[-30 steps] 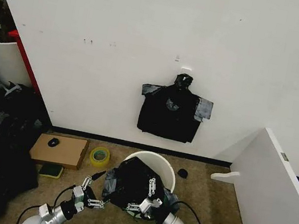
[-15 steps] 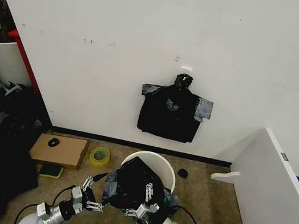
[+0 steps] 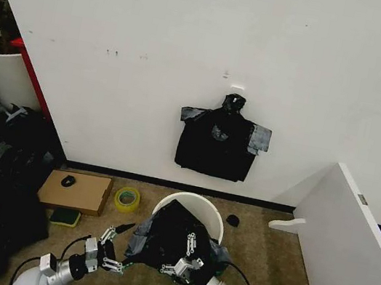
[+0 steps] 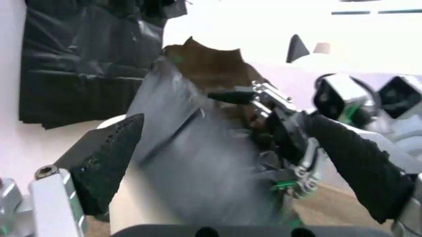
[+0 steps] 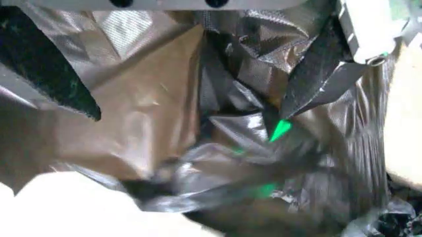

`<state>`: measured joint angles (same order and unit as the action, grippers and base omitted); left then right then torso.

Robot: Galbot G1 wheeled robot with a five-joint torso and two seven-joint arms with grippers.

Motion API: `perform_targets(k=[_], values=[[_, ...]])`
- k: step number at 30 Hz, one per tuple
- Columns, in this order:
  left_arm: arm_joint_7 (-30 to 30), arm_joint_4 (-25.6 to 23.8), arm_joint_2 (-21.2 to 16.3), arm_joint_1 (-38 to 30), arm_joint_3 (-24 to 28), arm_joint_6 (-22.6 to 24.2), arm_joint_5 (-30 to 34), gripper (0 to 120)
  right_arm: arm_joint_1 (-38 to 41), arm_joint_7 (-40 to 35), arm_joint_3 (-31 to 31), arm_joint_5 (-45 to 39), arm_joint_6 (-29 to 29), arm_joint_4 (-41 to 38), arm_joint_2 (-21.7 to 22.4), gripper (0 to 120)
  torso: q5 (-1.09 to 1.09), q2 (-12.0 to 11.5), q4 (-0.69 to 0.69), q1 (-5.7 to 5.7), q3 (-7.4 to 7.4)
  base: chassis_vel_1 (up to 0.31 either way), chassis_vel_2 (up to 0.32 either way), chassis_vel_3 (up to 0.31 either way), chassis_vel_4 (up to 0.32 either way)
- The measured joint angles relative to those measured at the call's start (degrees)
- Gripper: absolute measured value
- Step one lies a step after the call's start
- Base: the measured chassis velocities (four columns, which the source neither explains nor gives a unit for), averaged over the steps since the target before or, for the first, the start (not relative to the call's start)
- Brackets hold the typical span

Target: Place the garbage bag over the trash bin.

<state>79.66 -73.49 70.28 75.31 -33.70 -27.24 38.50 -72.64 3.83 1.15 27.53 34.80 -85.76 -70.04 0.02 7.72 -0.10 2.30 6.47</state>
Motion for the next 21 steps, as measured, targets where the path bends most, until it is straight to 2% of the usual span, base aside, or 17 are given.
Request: perform_targets(k=[7, 10, 13, 17, 19, 21], values=[[3.9, 0.5, -1.2, 0.0, -2.2, 1.3, 1.1, 100, -0.4, -0.1, 0.2, -0.2, 0.0, 0.0, -0.2, 100, 0.01, 0.0, 0.00, 0.00, 0.00, 0.000, 0.000, 0.000, 0.000], [2.8, 0.5, -1.3, 0.0, -2.2, 0.3, 2.1, 100, -1.0, -0.1, 0.1, -1.1, 0.5, -1.1, 0.1, 100, 0.00, 0.0, 0.00, 0.00, 0.00, 0.000, 0.000, 0.000, 0.000], [-1.2, 0.2, -1.2, 0.2, -2.0, -2.2, 3.5, 100, -2.5, 1.0, -0.1, -3.8, 1.5, -3.7, 1.2, 100, 0.00, 0.0, 0.01, 0.00, 0.00, 0.000, 0.000, 0.000, 0.000], [-4.5, -1.7, -0.6, 1.2, -1.6, -4.7, 4.6, 100, -5.6, 4.8, 0.1, -12.0, 2.1, -10.8, 4.3, 100, 0.00, 0.0, 0.00, 0.00, 0.00, 0.000, 0.000, 0.000, 0.000], [-4.9, -2.1, -0.5, 1.4, -1.6, -4.9, 4.8, 100, -5.9, 5.4, 0.2, -13.4, 2.2, -11.7, 4.6, 100, 0.00, 0.0, 0.00, 0.00, 0.00, 0.000, 0.000, 0.000, 0.000], [-6.5, -3.4, -0.2, 1.9, -1.6, -5.9, 5.3, 100, -6.5, 6.9, 0.5, -20.9, 1.5, -15.5, 6.1, 100, 0.01, 0.0, -0.01, 0.00, 0.00, 0.000, 0.000, 0.000, 0.000]])
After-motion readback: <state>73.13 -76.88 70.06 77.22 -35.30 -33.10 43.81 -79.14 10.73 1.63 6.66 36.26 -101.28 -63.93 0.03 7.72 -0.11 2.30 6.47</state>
